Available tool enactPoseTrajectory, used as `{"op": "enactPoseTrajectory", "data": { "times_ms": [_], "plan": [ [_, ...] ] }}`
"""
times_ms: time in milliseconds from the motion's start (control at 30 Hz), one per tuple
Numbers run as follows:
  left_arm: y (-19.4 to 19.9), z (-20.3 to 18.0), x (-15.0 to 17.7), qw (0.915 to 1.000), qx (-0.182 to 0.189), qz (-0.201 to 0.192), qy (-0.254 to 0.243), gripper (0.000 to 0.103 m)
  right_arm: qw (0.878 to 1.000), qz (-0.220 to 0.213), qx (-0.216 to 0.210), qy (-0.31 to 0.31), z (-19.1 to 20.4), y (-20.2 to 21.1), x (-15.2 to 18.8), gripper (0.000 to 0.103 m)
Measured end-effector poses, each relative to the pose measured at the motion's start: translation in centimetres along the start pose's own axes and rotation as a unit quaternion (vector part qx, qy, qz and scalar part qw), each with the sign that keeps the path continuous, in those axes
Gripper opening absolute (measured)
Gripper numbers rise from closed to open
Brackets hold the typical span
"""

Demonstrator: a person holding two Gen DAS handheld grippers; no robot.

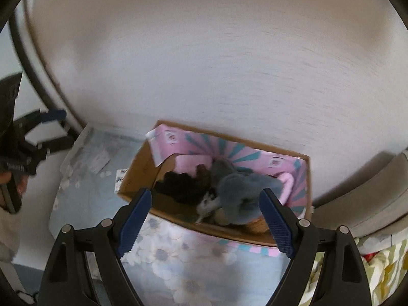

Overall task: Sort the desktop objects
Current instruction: 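Withdraw both tools from the box back toward the tray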

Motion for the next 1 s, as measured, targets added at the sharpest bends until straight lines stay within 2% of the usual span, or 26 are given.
{"op": "enactPoseTrajectory", "data": {
  "times_ms": [200,300,400,567,767,1000],
  "plan": [
    [1.1,4.0,2.0,0.9984,-0.051,-0.016,0.017,0.103,0.998,-0.021,-0.045,0.04,5.7,-1.0,0.0,0.084],
    [0.6,5.7,3.5,0.9982,-0.05,-0.006,0.034,0.103,0.994,-0.045,-0.076,0.064,9.3,-1.4,0.4,0.084],
    [-1.1,7.2,5.4,0.9974,-0.043,0.009,0.057,0.103,0.992,-0.057,-0.087,0.076,12.7,-3.1,1.1,0.084],
    [-4.8,8.7,9.1,0.9964,-0.042,0.024,0.07,0.103,0.991,-0.061,-0.112,0.044,16.2,-7.8,3.8,0.084],
    [-9.6,9.5,12.4,0.9965,-0.042,0.023,0.069,0.103,0.995,-0.082,-0.043,0.032,18.4,-14.7,7.8,0.084],
    [-13.5,10.0,13.6,0.9972,-0.036,0.026,0.06,0.102,0.995,-0.101,0.026,-0.007,18.1,-19.9,7.1,0.084]
  ]
}}
Point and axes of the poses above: each gripper's, at about its wrist camera, not at the fingertips, and y roughly against the way its jaws point, z to its left, x to its underside, the point moved 1 cm from there along -y, roughly the way its jaws point, and after that the axes turned 9 degrees about -x, right-handed, at the moved point
